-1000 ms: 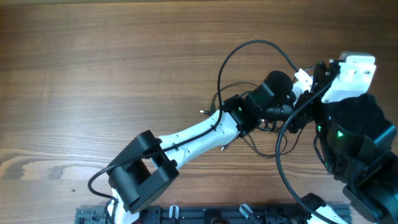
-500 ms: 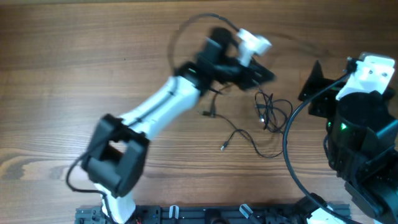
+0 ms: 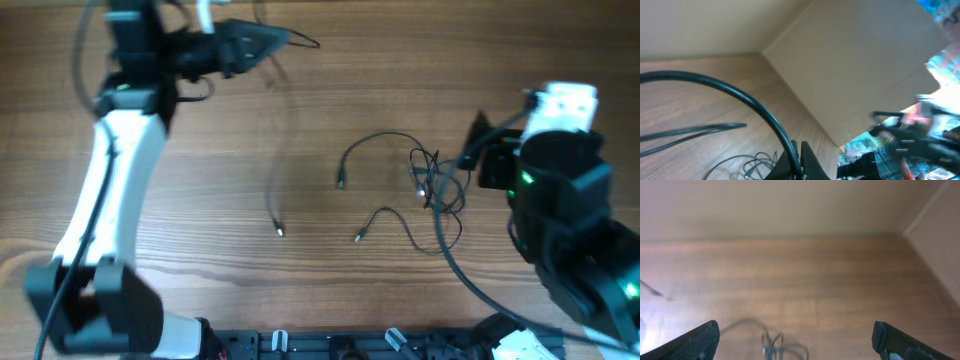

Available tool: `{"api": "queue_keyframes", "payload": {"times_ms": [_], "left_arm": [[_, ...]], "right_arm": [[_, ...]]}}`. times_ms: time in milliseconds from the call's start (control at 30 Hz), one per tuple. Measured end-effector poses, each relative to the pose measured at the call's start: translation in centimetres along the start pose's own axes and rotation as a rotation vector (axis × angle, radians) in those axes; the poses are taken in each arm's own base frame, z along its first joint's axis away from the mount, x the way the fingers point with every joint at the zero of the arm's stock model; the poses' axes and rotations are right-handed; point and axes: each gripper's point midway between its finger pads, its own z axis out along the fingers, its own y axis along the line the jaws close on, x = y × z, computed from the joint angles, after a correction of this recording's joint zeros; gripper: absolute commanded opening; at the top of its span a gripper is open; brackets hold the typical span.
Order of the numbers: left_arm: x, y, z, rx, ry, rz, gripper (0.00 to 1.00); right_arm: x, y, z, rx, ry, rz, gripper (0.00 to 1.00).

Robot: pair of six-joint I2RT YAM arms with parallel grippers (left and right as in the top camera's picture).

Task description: Untangle cables

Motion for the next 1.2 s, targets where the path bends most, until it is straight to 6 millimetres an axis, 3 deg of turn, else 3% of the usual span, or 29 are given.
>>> {"api": "queue_keyframes", "payload": {"times_ms": [200, 300, 433, 567, 867, 1200], "left_arm": [[-0.4, -4.9, -2.7, 0.02, -0.014, 0.026, 0.04], [-0.1, -6.1, -2.9, 0.037, -0.006, 0.028, 0.04], [0.0, -6.0, -2.9, 0.04, -0.002, 0.021, 0.04], [0.0, -6.0, -3.0, 0.04, -0.002, 0.02, 0.04], [0.3, -5.1, -3.6, 0.014, -0.003, -0.037, 0.04], [0.9, -4.8, -3.7, 0.007, 0.008, -0.036, 0.04]], "right_arm": [[3.4, 4.3, 3.4, -0.119, 0.189, -0.09, 1.0], [5.8, 7.6, 5.2, -0.24, 0.305, -0.172, 1.0], [8.7, 9.6, 6.6, -0.306, 0.434, -0.241, 1.0], [10.7, 9.4, 7.7, -0.272, 0.524, -0.271, 1.0], [14.4, 5.4, 8.4, -0.089, 0.738, -0.172, 1.0], [18.3, 5.4, 9.6, -0.05, 0.821, -0.115, 1.0]]}}
